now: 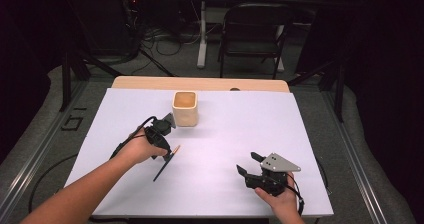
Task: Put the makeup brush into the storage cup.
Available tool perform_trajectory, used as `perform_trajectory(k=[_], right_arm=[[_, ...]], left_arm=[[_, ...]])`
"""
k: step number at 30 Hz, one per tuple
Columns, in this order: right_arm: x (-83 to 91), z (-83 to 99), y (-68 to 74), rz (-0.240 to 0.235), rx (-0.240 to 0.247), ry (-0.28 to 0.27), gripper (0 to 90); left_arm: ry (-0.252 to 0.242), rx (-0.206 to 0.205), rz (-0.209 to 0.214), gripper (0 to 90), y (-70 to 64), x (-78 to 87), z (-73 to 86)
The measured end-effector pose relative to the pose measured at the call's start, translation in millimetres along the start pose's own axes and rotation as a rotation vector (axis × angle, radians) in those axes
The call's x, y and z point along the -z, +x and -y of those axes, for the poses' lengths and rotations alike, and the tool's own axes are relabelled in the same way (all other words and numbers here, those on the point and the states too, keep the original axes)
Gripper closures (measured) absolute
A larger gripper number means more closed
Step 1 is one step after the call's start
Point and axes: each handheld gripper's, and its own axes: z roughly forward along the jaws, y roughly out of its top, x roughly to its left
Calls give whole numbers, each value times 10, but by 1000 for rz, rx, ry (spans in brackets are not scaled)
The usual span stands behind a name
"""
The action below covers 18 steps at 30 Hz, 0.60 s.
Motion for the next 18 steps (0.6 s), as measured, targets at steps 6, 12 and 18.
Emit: perform_trajectory(k=[6,12,18], right_arm=[[4,0,-1,-1,-2,4,332],[2,-1,1,-3,1,3,332],[0,0,0,-4,1,3,332]], left_arm=[[1,-3,1,502,-17,-10,-25],[-3,-8,-3,507,-33,-16,-46],[-8,-14,-3,518,-60,-12,-82]])
